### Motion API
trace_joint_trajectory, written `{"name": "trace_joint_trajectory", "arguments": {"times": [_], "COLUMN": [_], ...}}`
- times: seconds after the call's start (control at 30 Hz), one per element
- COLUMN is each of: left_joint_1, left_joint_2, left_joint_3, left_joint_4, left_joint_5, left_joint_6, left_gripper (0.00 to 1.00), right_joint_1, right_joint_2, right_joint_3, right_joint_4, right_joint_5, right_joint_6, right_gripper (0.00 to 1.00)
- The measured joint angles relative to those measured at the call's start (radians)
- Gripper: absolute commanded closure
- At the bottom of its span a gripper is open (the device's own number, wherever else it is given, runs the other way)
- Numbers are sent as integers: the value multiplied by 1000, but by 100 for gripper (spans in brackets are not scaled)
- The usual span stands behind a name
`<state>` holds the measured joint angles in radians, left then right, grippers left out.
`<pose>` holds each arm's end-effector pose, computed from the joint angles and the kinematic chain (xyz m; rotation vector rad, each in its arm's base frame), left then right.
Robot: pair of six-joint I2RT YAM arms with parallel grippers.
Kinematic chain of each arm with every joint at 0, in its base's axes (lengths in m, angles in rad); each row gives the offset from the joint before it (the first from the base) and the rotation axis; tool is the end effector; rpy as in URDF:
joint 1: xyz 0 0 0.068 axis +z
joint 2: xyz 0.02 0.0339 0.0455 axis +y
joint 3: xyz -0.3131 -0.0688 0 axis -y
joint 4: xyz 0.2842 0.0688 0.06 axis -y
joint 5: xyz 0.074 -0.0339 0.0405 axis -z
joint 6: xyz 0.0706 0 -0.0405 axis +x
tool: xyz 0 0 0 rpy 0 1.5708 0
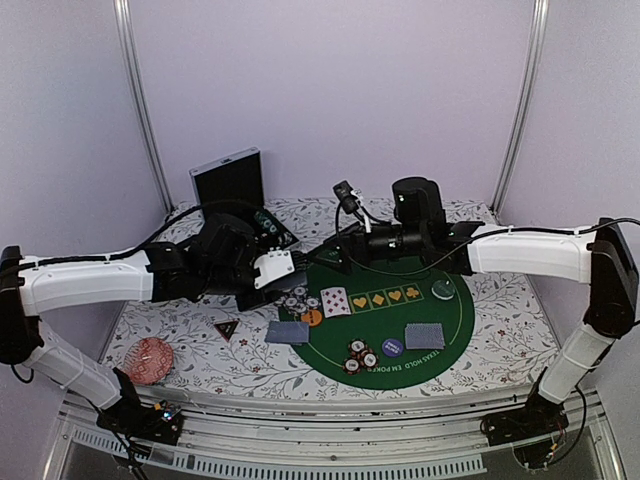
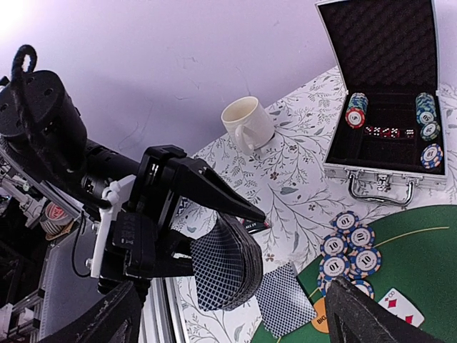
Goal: Distribute texas hold em gaming equipment
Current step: Pick up the poker card from the face-down deck piles.
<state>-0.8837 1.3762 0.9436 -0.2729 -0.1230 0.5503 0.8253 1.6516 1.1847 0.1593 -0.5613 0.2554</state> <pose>0.2302 -0.2669 0.2626 1.4425 1.7529 -0.0361 0.2800 0.3587 0.3107 -0.9613 1.7902 1.2397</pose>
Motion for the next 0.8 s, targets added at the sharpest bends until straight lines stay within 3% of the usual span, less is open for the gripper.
{"name": "trace_joint_trajectory", "arguments": {"times": [0.43, 0.8], "left_joint_1": [5, -6], "left_joint_2": [-11, -13], "left_joint_3": [0, 0], "left_joint_4": [-79, -35], "left_joint_5": [-39, -11], "left_joint_6": [-6, 1], "left_gripper": [47, 47], "right_joint_1": [-10, -42], "right_joint_2": [104, 86], "right_joint_3": [67, -8], "right_joint_4": [19, 173], "right_joint_5": [-88, -161], "right_joint_6": [98, 239], "right_gripper": [15, 18]}}
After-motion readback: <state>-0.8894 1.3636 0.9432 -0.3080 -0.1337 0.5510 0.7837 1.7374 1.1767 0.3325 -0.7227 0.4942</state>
